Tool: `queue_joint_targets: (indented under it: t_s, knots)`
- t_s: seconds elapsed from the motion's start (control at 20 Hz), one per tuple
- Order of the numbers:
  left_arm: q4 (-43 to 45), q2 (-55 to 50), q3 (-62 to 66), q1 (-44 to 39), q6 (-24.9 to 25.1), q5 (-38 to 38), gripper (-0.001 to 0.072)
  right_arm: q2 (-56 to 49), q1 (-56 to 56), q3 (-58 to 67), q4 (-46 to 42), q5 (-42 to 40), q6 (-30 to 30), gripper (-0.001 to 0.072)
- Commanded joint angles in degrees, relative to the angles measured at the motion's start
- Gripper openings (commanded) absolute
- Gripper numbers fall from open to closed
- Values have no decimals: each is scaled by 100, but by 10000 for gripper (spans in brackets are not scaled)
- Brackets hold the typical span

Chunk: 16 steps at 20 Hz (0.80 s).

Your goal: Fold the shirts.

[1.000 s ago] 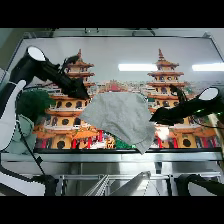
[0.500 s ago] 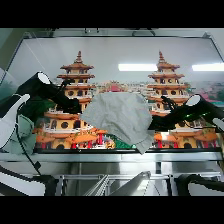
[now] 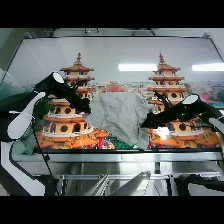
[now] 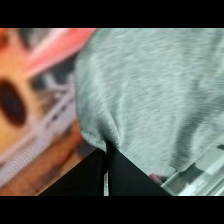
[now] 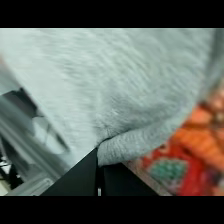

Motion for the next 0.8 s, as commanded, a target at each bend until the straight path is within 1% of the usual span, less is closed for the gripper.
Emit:
queue_joint_targets:
  t_s: [0.0, 0.1, 0.15, 0.25, 0.35, 0.4, 0.45, 0.55, 0.65, 0.7, 0.75]
  knots:
    - [-1685, 129, 761, -103, 393, -774, 20, 369, -52, 334, 627, 787, -271, 14]
    - [-2531, 636, 1268, -9, 422, -1047, 20, 859, -197, 822, 846, 1207, -269, 14]
    - [-2920, 935, 1523, -7, 417, -1110, 20, 1119, -289, 1106, 1137, 1331, -273, 14]
    - [-3794, 1670, 2079, 17, 398, -1115, 20, 1657, -461, 1766, 2194, 1528, -586, 14]
    - [-4629, 2354, 2741, -74, 400, -1086, 20, 2210, -588, 2457, 3550, 1665, -1062, 14]
    - [-4828, 2680, 3099, -103, 400, -1021, 20, 2485, -647, 2802, 4019, 1639, -1222, 14]
    - [-4874, 3025, 3462, -105, 402, -885, 21, 2776, -721, 3176, 4284, 1565, -1351, 14]
    - [-4868, 3762, 3703, 52, 466, -437, 23, 3298, -870, 3807, 4212, 1266, -1346, 14]
    - [-4863, 4566, 3222, 372, 614, 48, 25, 3766, -914, 4059, 3934, 772, -1346, 14]
    - [-4852, 4896, 2870, 546, 730, 227, 25, 3939, -914, 4059, 3620, 492, -1340, 14]
    - [-4704, 5152, 2527, 734, 811, 422, 25, 4022, -903, 4057, 3108, 275, -1215, 15]
